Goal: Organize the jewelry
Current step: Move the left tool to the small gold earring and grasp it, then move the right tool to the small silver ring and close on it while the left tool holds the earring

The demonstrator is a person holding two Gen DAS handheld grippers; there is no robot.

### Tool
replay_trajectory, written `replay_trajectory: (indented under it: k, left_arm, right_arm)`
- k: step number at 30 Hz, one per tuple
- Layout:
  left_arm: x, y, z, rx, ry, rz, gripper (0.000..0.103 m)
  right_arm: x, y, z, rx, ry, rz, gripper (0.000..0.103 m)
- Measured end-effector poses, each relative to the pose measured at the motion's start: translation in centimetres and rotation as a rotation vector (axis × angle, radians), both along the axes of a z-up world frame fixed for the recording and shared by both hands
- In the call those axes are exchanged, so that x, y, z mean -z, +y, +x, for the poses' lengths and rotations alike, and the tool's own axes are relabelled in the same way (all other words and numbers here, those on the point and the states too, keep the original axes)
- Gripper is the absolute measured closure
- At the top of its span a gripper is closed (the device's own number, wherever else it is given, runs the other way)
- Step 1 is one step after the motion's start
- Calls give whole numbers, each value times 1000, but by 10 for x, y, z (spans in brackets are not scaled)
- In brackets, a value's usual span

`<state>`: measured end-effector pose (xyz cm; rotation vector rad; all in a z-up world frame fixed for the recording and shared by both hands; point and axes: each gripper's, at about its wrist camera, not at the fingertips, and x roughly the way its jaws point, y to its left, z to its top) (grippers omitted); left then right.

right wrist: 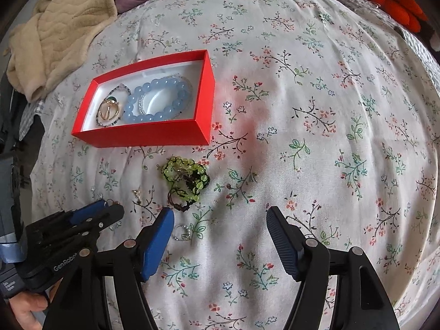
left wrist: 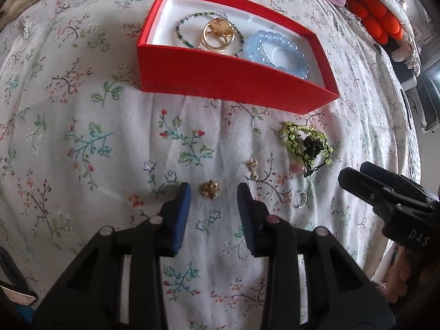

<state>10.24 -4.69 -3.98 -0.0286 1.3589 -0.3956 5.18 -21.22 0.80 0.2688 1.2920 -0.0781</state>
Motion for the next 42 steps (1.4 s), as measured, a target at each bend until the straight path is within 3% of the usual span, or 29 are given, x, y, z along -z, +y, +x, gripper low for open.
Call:
replay_trajectory:
  k: [5, 12, 25, 37, 42]
  left_arm:
    - [4, -9, -1, 10, -4, 29, 71]
    - [8, -16, -1, 12, -30, 96, 88]
    - [-12, 0, 1, 5, -68, 68, 88]
    - [-22, 23, -3, 0, -84, 69, 88]
    - [-23, 32, -3, -8, -83, 69, 88]
  right_arm:
    - [2, -2, 0, 3, 3, 1, 32]
    - [4, -3, 0, 4, 9, -1, 32]
    - [13, 3, 5, -1, 43, 10, 32]
    - [37, 39, 10, -89, 124, 40, 32]
    - [46, 52, 11, -110, 141, 23, 37]
